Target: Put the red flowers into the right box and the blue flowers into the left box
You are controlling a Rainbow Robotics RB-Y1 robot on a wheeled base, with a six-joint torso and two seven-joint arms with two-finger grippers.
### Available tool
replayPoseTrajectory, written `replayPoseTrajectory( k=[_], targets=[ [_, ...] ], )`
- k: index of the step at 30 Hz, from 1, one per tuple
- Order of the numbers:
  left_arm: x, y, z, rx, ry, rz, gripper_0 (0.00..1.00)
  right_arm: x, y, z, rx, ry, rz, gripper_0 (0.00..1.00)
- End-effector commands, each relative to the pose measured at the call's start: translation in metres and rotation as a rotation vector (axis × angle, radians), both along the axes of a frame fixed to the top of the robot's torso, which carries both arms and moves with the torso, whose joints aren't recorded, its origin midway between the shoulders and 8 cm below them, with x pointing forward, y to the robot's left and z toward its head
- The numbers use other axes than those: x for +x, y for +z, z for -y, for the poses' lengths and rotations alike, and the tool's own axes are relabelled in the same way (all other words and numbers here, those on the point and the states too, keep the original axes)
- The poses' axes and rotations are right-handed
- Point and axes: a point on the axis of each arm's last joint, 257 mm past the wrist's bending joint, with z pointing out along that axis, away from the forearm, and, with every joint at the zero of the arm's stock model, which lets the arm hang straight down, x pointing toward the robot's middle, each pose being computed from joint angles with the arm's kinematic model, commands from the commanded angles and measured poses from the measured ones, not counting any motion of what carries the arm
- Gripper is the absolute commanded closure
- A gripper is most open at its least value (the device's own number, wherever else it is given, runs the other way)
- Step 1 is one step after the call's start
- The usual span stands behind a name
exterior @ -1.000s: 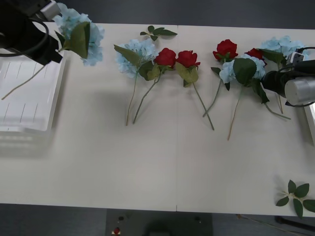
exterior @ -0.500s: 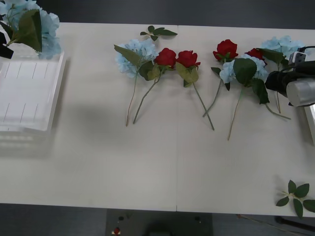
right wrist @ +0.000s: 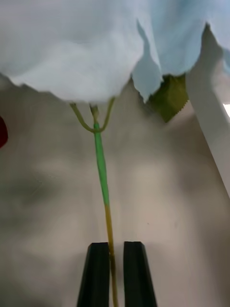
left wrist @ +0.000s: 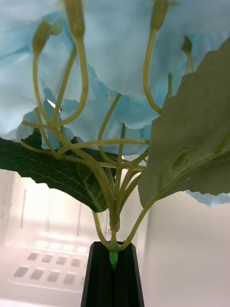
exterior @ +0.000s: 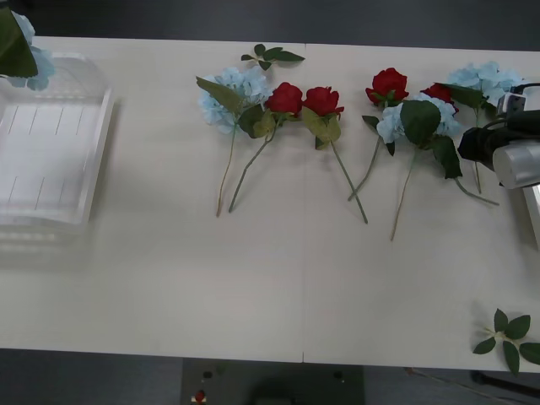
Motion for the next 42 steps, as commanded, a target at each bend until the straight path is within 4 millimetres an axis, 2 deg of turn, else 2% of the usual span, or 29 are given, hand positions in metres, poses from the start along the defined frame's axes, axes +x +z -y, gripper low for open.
replayPoseTrajectory(
  k=[1, 3, 6, 8, 16, 22, 24, 27, 28, 37, 42],
  targets=[
    [0.027, 0.012, -0.001, 0.037, 0.057, 0.111, 1.0, 0.002, 0.004, -0.001, 0.068, -0.038, 0.03, 0.45],
    [0.038, 0.004, -0.008, 0.067, 0.075, 0.123, 1.0, 0.002, 0.004, -0.002, 0.071, -0.039, 0.03, 0.4],
    [0.047, -0.01, -0.021, 0.035, 0.115, 0.119, 1.0, 0.002, 0.003, -0.001, 0.072, -0.04, 0.029, 0.39],
    [0.052, -0.013, -0.031, 0.011, 0.145, 0.133, 1.0, 0.002, 0.003, -0.002, 0.077, -0.041, 0.028, 0.39],
    [0.055, -0.039, -0.103, -0.048, 0.376, 0.166, 1.0, -0.001, -0.003, -0.007, 0.079, -0.037, 0.003, 0.39],
    [0.062, -0.048, -0.134, -0.061, 0.429, 0.208, 1.0, -0.005, -0.008, -0.01, 0.077, -0.038, -0.025, 0.39],
    [0.063, -0.05, -0.135, -0.064, 0.427, 0.215, 1.0, -0.005, -0.009, -0.012, 0.079, -0.037, -0.026, 0.42],
    [0.068, -0.054, -0.126, -0.053, 0.406, 0.21, 1.0, -0.005, -0.01, -0.013, 0.086, -0.038, -0.027, 0.83],
    [0.07, -0.055, -0.122, -0.046, 0.397, 0.204, 1.0, -0.005, -0.01, -0.014, 0.089, -0.038, -0.026, 1.0],
    [0.1, -0.059, -0.085, -0.071, 0.365, 0.194, 1.0, -0.003, -0.009, -0.02, 0.107, -0.032, -0.022, 1.0],
    [0.111, -0.057, -0.084, -0.065, 0.362, 0.233, 1.0, -0.002, -0.009, -0.025, 0.118, -0.029, -0.021, 1.0]
  ],
)
